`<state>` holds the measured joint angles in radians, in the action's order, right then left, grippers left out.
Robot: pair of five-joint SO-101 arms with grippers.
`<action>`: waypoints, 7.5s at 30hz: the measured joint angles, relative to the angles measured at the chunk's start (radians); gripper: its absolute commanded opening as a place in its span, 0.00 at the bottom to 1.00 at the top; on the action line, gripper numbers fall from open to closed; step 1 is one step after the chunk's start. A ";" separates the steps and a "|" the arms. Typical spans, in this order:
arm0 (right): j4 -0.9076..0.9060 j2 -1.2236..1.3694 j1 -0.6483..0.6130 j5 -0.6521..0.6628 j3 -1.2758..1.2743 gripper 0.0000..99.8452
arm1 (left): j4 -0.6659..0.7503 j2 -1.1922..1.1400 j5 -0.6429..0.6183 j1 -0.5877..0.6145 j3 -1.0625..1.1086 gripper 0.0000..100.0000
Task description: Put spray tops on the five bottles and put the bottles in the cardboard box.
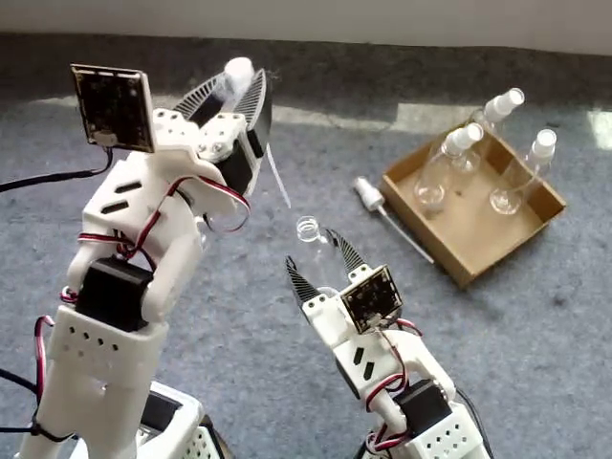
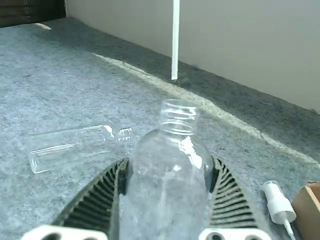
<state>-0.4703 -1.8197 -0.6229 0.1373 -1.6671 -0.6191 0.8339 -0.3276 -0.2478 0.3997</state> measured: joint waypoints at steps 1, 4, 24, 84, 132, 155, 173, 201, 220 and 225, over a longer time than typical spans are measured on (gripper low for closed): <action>0.000 0.000 0.000 0.000 0.000 0.08 | 0.025 0.002 0.000 0.003 0.000 0.00; 0.000 0.000 0.000 0.000 0.000 0.08 | 0.063 0.003 0.000 0.000 0.011 0.00; 0.000 0.000 0.000 0.000 0.000 0.08 | 0.078 0.009 0.002 -0.120 0.110 0.00; 0.000 0.000 -0.002 0.000 0.000 0.08 | 0.032 0.101 0.086 -0.157 0.284 0.00; -0.002 0.003 0.002 0.210 0.000 0.08 | 0.043 0.394 0.091 -0.262 0.698 0.00; -0.002 0.002 0.000 0.144 0.000 0.08 | -0.020 0.436 -0.032 -0.293 0.727 0.00; -0.002 0.003 0.002 0.198 0.000 0.08 | -0.046 0.437 0.044 -0.305 0.726 0.19; -0.002 0.002 0.000 0.201 0.000 0.08 | -0.264 0.802 0.052 -0.238 0.736 0.28; -0.002 0.002 0.048 0.201 0.000 0.08 | -0.551 0.985 0.146 -0.089 0.694 0.03; -0.002 0.002 0.048 0.201 0.000 0.08 | -0.605 0.985 0.146 -0.041 0.694 0.00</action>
<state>-0.4718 -1.8182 -0.5754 0.3383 -1.6671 -1.2236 1.8190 -0.1818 -0.2892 1.0932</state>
